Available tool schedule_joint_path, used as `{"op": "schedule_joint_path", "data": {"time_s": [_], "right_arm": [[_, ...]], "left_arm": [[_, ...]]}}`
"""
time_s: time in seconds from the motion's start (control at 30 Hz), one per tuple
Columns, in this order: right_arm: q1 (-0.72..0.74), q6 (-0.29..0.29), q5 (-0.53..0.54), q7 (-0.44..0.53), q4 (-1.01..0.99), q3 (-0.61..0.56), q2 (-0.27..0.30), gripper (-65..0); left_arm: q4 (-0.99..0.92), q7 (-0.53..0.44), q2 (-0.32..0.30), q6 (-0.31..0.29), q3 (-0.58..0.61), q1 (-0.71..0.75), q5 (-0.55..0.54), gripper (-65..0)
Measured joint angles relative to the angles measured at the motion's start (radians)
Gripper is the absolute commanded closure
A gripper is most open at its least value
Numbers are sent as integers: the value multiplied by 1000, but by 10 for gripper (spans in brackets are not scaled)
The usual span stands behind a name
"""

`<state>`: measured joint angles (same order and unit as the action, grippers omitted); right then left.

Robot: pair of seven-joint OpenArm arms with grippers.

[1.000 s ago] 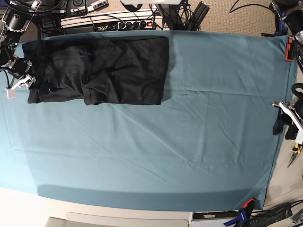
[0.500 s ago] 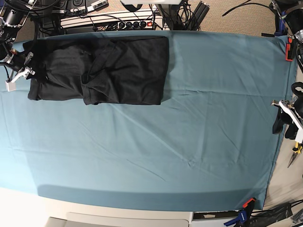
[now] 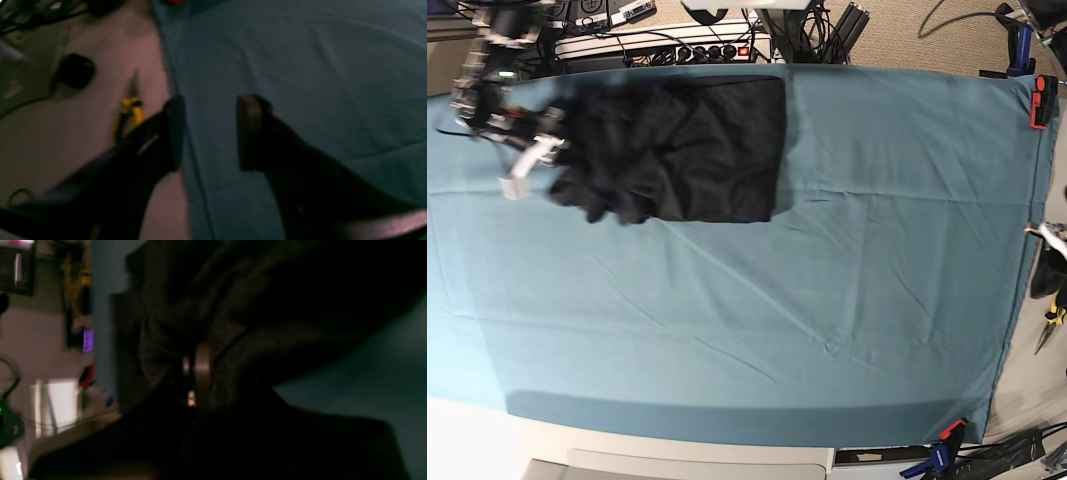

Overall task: Fold the T-shirt properly
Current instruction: 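Grasp the collar end of the folded strip with the right gripper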

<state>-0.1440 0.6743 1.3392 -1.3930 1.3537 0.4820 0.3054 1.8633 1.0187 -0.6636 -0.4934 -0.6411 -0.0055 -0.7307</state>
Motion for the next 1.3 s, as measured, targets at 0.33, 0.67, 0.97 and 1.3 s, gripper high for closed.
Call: {"op": "schedule_joint_path", "data": {"time_s": [0.33,0.67,0.97,1.3], "right_arm": [[-92,6,-324,42,537,-160,-254,0],[-169,-90,-664,220,759,-420,-312,0],[-161,-261,-953,350,758,-576,-311,0],[-160,-443,-1228,378,735,-767,-311,0]], "left_arm": [[0,-2,-32,0,-73,5,-22,-240],[0,-3,-64,0,-74,5,-22,-240],[0,-7,-109,0,-88,2,-22,-240],[0,-6,-109,0,-93,2,-23,-240]]}}
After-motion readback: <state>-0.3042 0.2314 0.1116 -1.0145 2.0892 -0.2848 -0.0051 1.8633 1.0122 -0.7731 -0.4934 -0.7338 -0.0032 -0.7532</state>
